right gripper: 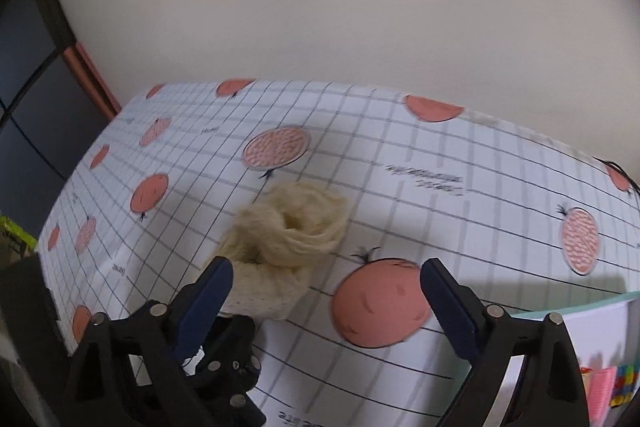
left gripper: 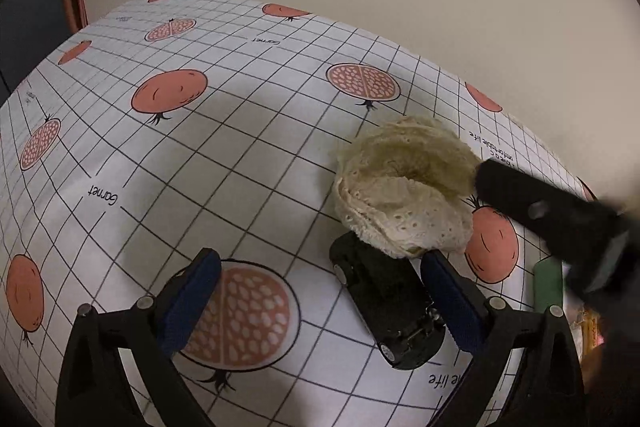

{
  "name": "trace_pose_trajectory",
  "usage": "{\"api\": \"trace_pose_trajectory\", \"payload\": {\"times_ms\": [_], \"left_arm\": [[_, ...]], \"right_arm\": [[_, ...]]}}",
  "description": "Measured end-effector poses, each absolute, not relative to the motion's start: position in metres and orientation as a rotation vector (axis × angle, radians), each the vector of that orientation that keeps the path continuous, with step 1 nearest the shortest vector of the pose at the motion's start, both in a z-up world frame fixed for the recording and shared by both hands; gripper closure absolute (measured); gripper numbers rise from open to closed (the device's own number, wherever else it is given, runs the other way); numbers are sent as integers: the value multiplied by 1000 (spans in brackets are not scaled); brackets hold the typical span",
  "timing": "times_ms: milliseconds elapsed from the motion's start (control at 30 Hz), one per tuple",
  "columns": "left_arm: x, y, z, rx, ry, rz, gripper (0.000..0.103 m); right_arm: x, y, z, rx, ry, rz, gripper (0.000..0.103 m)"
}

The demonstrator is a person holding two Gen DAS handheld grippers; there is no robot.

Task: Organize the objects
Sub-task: 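Grasp the black toy car with the left tool while the right tool grasps the lace cloth, then lift and carry the black car and lace cloth over the tray with both tools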

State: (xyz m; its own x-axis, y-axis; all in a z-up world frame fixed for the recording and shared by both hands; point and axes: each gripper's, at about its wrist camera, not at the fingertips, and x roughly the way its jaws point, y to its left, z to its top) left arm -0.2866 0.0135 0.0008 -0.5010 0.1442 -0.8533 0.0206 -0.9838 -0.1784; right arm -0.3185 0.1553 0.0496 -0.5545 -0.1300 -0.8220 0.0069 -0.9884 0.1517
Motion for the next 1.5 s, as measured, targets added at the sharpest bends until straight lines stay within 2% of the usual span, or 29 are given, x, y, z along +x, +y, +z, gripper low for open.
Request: {"api": "trace_pose_trajectory", "payload": {"times_ms": [200,433,600,667,933,1133,1500], "left_arm": [[-288,-1,2,-1559,-252,2648,5],[-290,-6,4,-1562,-205,2654,21],[-291,-8,5,-1556,-186,2650,31],[-292,-11,6,-1554,-186,2655,40],[-293,-23,8,-1541,-186,2680,68],[-291,-24,7,-1519,-196,2678,68],[-267,-30,13,-1593,-243,2655,68]], "right_arm": [[-329,138,38,1480,-170,-2676,16],[-335,126,33,1499,-155,-2658,28],[-336,118,30,1518,-166,-2623,51],[-336,117,28,1529,-166,-2619,65],[-333,124,21,1559,-210,-2616,85],[-322,134,28,1540,-238,-2622,90],[-271,163,59,1502,-301,-2664,90]]}}
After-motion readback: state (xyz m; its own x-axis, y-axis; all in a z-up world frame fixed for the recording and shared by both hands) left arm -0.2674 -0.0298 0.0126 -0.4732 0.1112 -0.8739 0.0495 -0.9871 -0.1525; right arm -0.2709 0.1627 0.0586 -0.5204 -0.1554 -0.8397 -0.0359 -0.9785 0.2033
